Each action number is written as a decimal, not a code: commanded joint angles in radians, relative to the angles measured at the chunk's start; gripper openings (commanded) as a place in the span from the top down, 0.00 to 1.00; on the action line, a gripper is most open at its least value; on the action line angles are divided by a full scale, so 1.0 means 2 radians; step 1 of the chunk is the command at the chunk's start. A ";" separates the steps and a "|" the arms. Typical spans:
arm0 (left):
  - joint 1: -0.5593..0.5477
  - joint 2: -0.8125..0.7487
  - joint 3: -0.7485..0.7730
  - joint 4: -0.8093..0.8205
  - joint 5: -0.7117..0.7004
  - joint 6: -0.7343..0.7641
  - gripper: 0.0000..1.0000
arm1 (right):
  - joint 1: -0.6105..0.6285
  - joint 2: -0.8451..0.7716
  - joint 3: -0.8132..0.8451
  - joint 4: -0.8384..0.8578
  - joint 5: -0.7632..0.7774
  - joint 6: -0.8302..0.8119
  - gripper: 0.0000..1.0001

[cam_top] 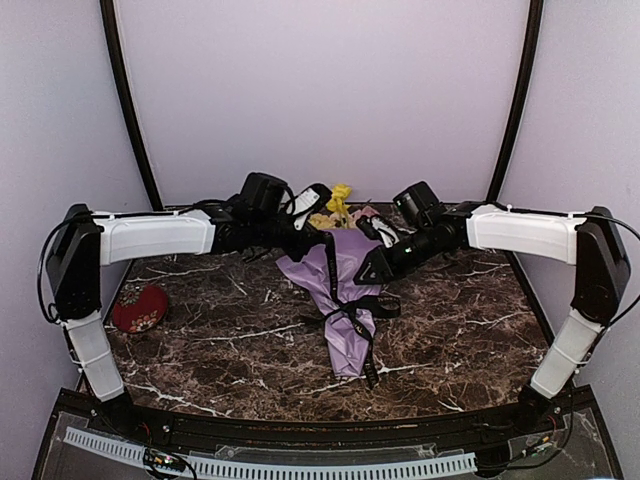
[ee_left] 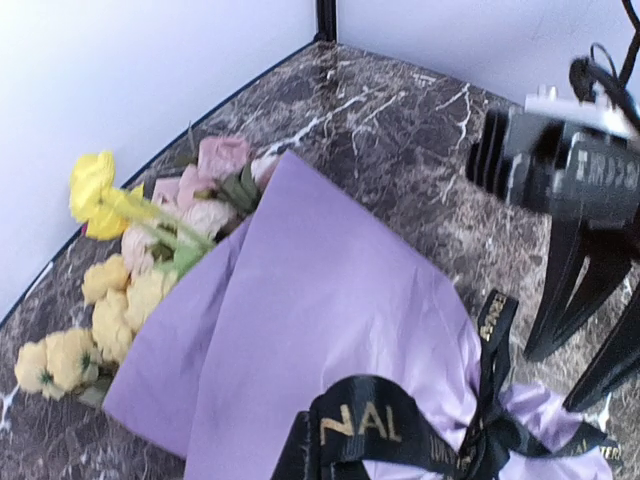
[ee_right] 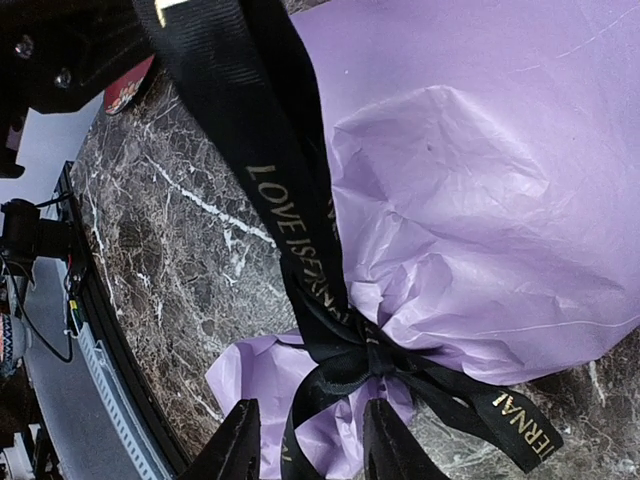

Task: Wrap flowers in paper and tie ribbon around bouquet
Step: Adjust the ribbon on the folded bouquet.

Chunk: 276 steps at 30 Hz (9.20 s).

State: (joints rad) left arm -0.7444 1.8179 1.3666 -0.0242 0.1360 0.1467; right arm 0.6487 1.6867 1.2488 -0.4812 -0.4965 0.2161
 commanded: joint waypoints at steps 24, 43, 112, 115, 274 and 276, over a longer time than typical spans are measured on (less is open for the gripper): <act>0.008 0.109 0.214 -0.152 0.012 0.071 0.01 | -0.057 -0.019 -0.060 0.044 0.020 0.065 0.62; -0.031 -0.033 -0.237 0.167 0.008 0.143 0.27 | -0.060 -0.019 -0.072 0.055 0.014 0.056 0.62; -0.119 -0.061 -0.366 -0.129 0.148 -0.258 1.00 | -0.086 0.024 -0.117 0.140 -0.044 0.083 0.47; -0.122 -0.061 -0.375 -0.129 0.154 -0.264 1.00 | -0.086 0.020 -0.127 0.169 -0.059 0.110 0.43; -0.021 -0.058 -0.323 -0.002 -0.029 -0.338 1.00 | -0.085 -0.124 -0.196 0.025 0.037 0.079 0.61; -0.021 -0.059 -0.326 0.000 -0.026 -0.337 1.00 | -0.069 -0.141 -0.206 0.022 0.037 0.077 0.52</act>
State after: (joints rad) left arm -0.7784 1.6657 0.7341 0.0948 0.0647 -0.5644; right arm 0.4652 1.4654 0.8452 -0.3824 -0.4274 0.3885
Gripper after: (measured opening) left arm 0.006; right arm 0.408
